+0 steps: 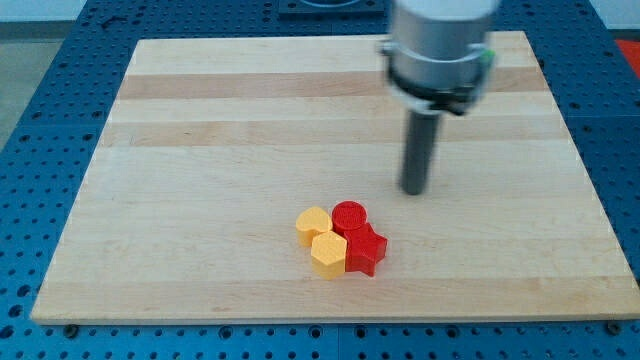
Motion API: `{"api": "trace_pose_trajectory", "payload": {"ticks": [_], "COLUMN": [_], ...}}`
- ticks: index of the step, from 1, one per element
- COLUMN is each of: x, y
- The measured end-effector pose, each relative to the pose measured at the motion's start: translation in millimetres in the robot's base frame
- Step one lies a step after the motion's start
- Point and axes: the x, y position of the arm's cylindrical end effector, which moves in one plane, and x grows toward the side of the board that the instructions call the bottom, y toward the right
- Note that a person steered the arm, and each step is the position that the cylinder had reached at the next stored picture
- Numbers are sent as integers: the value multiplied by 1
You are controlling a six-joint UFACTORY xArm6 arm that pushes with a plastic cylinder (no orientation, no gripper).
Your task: Point your arm at the top right
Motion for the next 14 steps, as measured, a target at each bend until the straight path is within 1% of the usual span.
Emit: {"api": "trace_pose_trajectory", "payload": {"ticks": [1, 2, 3, 4, 5, 6, 7, 13, 14], "x": [-3, -41, -98, -116, -174, -248, -284, -283, -283], "y": [90, 162, 220, 224, 223, 215, 208, 180, 101]}}
